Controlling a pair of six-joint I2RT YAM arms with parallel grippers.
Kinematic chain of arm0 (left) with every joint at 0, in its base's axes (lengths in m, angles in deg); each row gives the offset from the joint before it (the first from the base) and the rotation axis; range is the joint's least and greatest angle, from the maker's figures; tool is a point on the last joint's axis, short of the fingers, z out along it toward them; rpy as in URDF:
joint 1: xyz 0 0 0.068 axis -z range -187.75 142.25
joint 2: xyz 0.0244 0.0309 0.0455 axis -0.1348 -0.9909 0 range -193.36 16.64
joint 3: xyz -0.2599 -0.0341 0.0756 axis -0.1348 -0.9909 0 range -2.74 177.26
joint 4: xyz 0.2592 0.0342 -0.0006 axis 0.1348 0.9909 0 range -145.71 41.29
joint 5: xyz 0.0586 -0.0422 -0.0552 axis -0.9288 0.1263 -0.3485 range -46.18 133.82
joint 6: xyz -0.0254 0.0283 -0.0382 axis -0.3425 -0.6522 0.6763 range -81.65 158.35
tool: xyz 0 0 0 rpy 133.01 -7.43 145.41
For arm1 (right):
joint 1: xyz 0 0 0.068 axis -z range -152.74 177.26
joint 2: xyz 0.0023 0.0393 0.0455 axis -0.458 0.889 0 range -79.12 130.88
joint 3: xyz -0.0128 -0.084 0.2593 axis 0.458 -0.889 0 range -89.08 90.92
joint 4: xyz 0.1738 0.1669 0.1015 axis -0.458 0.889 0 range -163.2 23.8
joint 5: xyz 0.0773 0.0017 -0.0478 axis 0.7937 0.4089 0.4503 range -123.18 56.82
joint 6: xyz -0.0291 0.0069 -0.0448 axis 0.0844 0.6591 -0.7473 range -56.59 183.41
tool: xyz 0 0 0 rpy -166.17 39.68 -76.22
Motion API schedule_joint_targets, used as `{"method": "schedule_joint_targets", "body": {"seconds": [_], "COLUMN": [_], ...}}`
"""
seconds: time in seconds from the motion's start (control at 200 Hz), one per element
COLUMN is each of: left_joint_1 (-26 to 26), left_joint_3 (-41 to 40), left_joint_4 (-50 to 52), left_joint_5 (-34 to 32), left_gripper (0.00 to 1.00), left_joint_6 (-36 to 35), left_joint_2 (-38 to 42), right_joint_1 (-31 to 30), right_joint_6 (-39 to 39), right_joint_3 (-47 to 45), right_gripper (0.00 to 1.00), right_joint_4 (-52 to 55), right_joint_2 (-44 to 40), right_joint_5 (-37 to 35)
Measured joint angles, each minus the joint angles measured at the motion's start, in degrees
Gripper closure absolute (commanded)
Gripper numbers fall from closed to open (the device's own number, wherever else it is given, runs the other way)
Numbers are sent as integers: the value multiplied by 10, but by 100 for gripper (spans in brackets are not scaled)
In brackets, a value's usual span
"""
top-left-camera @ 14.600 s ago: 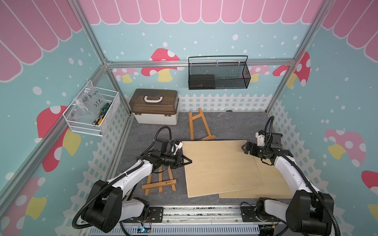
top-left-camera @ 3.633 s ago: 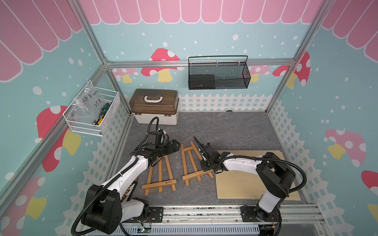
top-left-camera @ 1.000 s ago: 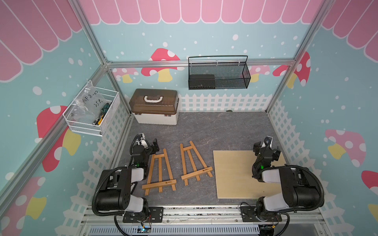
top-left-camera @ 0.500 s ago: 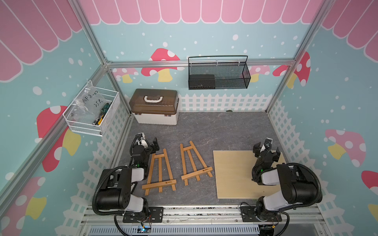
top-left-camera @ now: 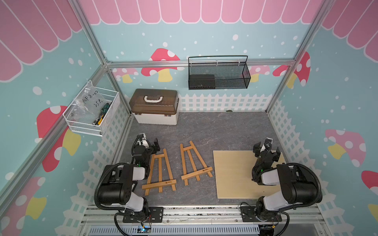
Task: Disassemble the easel
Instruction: Reset both arms
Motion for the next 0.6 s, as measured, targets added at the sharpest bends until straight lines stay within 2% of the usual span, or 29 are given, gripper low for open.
{"method": "schedule_joint_targets", "body": {"seconds": [0.6], "left_joint_1": [0], "left_joint_3": [0], "left_joint_4": [-5], "left_joint_5": [-4], "left_gripper": [1], "left_joint_6": [0], "left_joint_2": [0], "right_joint_1": [7], "right_joint_6": [0], "right_joint_3": [0], "right_gripper": [1], "right_joint_4": [-5], "right_joint_2": [0], "right_joint_5": [26]}}
